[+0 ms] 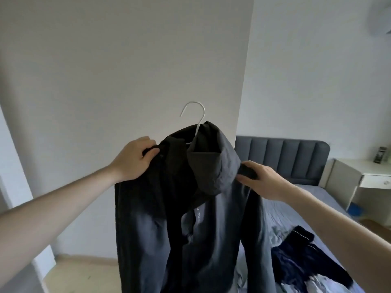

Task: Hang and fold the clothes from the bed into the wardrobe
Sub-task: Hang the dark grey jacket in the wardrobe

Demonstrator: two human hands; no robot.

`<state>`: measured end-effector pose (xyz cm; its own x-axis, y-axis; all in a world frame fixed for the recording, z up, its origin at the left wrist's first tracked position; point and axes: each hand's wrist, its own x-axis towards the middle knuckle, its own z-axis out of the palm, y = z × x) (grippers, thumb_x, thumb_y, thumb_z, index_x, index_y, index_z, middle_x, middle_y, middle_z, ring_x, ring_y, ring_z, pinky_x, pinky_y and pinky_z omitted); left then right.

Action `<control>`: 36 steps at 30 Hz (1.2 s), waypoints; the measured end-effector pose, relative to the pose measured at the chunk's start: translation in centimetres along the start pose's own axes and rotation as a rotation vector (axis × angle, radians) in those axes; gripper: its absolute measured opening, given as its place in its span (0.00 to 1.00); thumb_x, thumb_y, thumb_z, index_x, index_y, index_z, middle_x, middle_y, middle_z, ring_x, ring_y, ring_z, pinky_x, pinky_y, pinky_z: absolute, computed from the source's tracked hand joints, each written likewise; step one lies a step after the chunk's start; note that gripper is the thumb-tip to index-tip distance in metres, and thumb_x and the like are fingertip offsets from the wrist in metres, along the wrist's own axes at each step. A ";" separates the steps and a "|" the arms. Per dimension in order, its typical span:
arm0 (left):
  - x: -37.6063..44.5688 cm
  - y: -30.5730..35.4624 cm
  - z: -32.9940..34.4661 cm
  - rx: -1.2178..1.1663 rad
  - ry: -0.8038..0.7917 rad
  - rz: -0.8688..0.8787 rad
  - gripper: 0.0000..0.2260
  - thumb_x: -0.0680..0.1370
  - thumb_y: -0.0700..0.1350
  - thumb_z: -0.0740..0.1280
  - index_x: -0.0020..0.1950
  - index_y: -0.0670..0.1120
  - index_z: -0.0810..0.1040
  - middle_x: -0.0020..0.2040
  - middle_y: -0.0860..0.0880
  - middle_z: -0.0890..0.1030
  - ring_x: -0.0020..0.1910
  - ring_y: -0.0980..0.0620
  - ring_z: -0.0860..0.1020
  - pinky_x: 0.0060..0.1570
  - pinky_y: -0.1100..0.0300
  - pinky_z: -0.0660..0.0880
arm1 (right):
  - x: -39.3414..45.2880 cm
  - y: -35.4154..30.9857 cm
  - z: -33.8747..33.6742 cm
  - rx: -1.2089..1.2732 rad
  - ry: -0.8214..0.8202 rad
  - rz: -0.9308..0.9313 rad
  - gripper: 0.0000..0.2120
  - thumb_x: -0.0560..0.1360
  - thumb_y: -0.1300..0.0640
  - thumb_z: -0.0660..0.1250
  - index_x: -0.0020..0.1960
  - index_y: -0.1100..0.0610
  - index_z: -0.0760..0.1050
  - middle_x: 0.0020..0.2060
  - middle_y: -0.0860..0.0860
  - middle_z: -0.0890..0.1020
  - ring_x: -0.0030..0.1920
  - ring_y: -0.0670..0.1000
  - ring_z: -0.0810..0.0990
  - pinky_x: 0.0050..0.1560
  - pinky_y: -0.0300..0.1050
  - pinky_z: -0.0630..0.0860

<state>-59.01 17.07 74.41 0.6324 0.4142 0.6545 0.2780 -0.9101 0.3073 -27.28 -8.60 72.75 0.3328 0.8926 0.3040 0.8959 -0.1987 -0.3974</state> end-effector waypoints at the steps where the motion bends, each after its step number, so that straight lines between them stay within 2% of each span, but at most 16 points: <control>1: -0.1 0.3 0.2 -0.005 -0.006 0.006 0.12 0.84 0.46 0.63 0.41 0.54 0.74 0.39 0.55 0.74 0.41 0.54 0.76 0.44 0.53 0.73 | 0.1 0.0 0.4 0.023 0.026 -0.031 0.03 0.82 0.48 0.66 0.51 0.45 0.76 0.40 0.39 0.80 0.41 0.46 0.78 0.41 0.37 0.72; 2: -0.3 0.4 0.4 -0.003 -0.013 0.009 0.12 0.84 0.46 0.63 0.41 0.54 0.74 0.40 0.55 0.74 0.41 0.54 0.76 0.44 0.53 0.73 | 0.2 -0.1 0.8 0.040 0.048 -0.055 0.08 0.84 0.52 0.63 0.45 0.48 0.75 0.36 0.43 0.80 0.38 0.50 0.76 0.40 0.45 0.72; 4: -0.8 0.5 0.7 0.022 -0.017 -0.013 0.11 0.84 0.48 0.62 0.42 0.55 0.74 0.41 0.56 0.74 0.41 0.55 0.76 0.45 0.53 0.73 | 0.1 -0.7 1.5 0.114 0.039 -0.083 0.11 0.85 0.55 0.60 0.46 0.56 0.76 0.37 0.52 0.81 0.41 0.59 0.76 0.44 0.57 0.76; 7: -1.4 0.6 1.0 0.045 -0.024 -0.055 0.09 0.85 0.50 0.60 0.45 0.56 0.75 0.42 0.56 0.75 0.43 0.54 0.77 0.46 0.52 0.75 | -0.2 -1.1 2.6 0.184 0.037 -0.122 0.11 0.85 0.56 0.59 0.50 0.58 0.77 0.42 0.57 0.83 0.48 0.63 0.79 0.50 0.61 0.78; 9: -1.7 1.0 1.5 0.035 -0.038 -0.063 0.08 0.85 0.49 0.61 0.47 0.53 0.75 0.43 0.55 0.75 0.44 0.54 0.77 0.47 0.51 0.75 | -0.1 -1.5 3.5 0.206 0.020 -0.172 0.11 0.85 0.57 0.58 0.51 0.53 0.79 0.42 0.50 0.85 0.45 0.57 0.80 0.49 0.56 0.79; 11: -2.2 1.4 2.1 0.021 -0.059 -0.056 0.07 0.84 0.49 0.61 0.48 0.52 0.76 0.43 0.55 0.75 0.44 0.54 0.76 0.47 0.52 0.74 | 0.0 -2.0 4.4 0.242 0.003 -0.206 0.13 0.84 0.58 0.59 0.51 0.46 0.80 0.42 0.40 0.85 0.40 0.43 0.80 0.43 0.40 0.77; 12: -2.5 1.7 2.4 0.012 -0.068 -0.061 0.07 0.83 0.50 0.60 0.48 0.53 0.75 0.43 0.55 0.75 0.44 0.55 0.76 0.46 0.54 0.72 | 0.2 -2.1 4.8 0.253 -0.006 -0.222 0.14 0.84 0.59 0.59 0.51 0.44 0.80 0.42 0.36 0.84 0.41 0.40 0.80 0.40 0.34 0.74; 14: -3.5 1.9 2.4 -0.005 -0.077 -0.094 0.05 0.82 0.51 0.60 0.48 0.56 0.74 0.43 0.57 0.76 0.45 0.57 0.76 0.46 0.56 0.71 | 0.6 -2.5 5.7 0.292 -0.038 -0.240 0.16 0.84 0.60 0.60 0.50 0.42 0.80 0.41 0.35 0.85 0.40 0.39 0.80 0.39 0.31 0.72; 17: -5.2 1.6 1.1 -0.044 -0.059 -0.239 0.03 0.81 0.53 0.65 0.54 0.60 0.75 0.50 0.60 0.81 0.51 0.58 0.79 0.51 0.56 0.75 | 1.4 -2.7 7.0 0.381 -0.064 -0.237 0.15 0.84 0.61 0.61 0.48 0.47 0.83 0.37 0.42 0.85 0.35 0.38 0.76 0.36 0.32 0.69; 19: -7.0 1.5 0.0 -0.072 -0.044 -0.380 0.11 0.79 0.57 0.66 0.60 0.64 0.71 0.55 0.63 0.81 0.54 0.59 0.80 0.54 0.57 0.75 | 1.8 -3.1 7.6 0.439 -0.084 -0.225 0.14 0.84 0.60 0.62 0.46 0.49 0.83 0.36 0.47 0.84 0.33 0.39 0.73 0.34 0.34 0.68; 22: -10.7 1.8 -1.2 -0.102 -0.012 -0.556 0.18 0.76 0.61 0.66 0.64 0.68 0.67 0.61 0.65 0.79 0.57 0.64 0.78 0.56 0.60 0.73 | 2.4 -4.5 8.6 0.507 -0.143 -0.281 0.14 0.83 0.61 0.62 0.45 0.51 0.83 0.36 0.49 0.84 0.35 0.40 0.74 0.36 0.38 0.71; 25: -15.2 2.6 -2.7 -0.153 0.074 -0.698 0.24 0.73 0.64 0.65 0.69 0.65 0.67 0.66 0.65 0.76 0.62 0.66 0.76 0.61 0.62 0.70 | 2.9 -7.2 10.8 0.506 -0.216 -0.351 0.12 0.83 0.62 0.62 0.43 0.58 0.80 0.38 0.57 0.82 0.37 0.43 0.73 0.40 0.49 0.74; 27: -18.4 3.1 -4.3 -0.194 0.159 -0.823 0.29 0.72 0.65 0.65 0.72 0.63 0.67 0.70 0.65 0.73 0.65 0.67 0.74 0.64 0.63 0.68 | 2.9 -9.8 12.8 0.503 -0.265 -0.400 0.11 0.82 0.63 0.62 0.42 0.63 0.76 0.36 0.62 0.79 0.36 0.47 0.70 0.39 0.54 0.72; 30: -22.5 3.7 -7.4 -0.292 0.272 -0.984 0.32 0.72 0.69 0.64 0.74 0.59 0.67 0.71 0.63 0.72 0.70 0.62 0.71 0.71 0.59 0.65 | 2.3 -14.2 16.2 0.490 -0.300 -0.461 0.12 0.80 0.65 0.62 0.38 0.62 0.73 0.31 0.60 0.74 0.34 0.47 0.65 0.35 0.49 0.65; 33: -25.4 4.1 -10.6 -0.299 0.399 -1.036 0.38 0.67 0.79 0.63 0.71 0.60 0.69 0.66 0.67 0.73 0.68 0.66 0.70 0.64 0.64 0.66 | 2.0 -18.7 19.4 0.505 -0.345 -0.481 0.11 0.79 0.66 0.62 0.38 0.62 0.74 0.28 0.53 0.71 0.31 0.46 0.63 0.33 0.45 0.64; 36: -28.0 3.4 -13.3 -0.228 0.383 -1.046 0.43 0.65 0.82 0.63 0.74 0.59 0.68 0.70 0.64 0.72 0.70 0.65 0.69 0.69 0.60 0.65 | 2.2 -22.9 22.4 0.533 -0.367 -0.485 0.12 0.79 0.65 0.63 0.37 0.62 0.74 0.27 0.50 0.71 0.30 0.44 0.64 0.31 0.41 0.63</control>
<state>-85.35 2.57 66.31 -0.1061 0.9816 0.1587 0.3771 -0.1079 0.9198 -53.70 6.94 63.15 -0.2579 0.9241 0.2818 0.6238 0.3820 -0.6819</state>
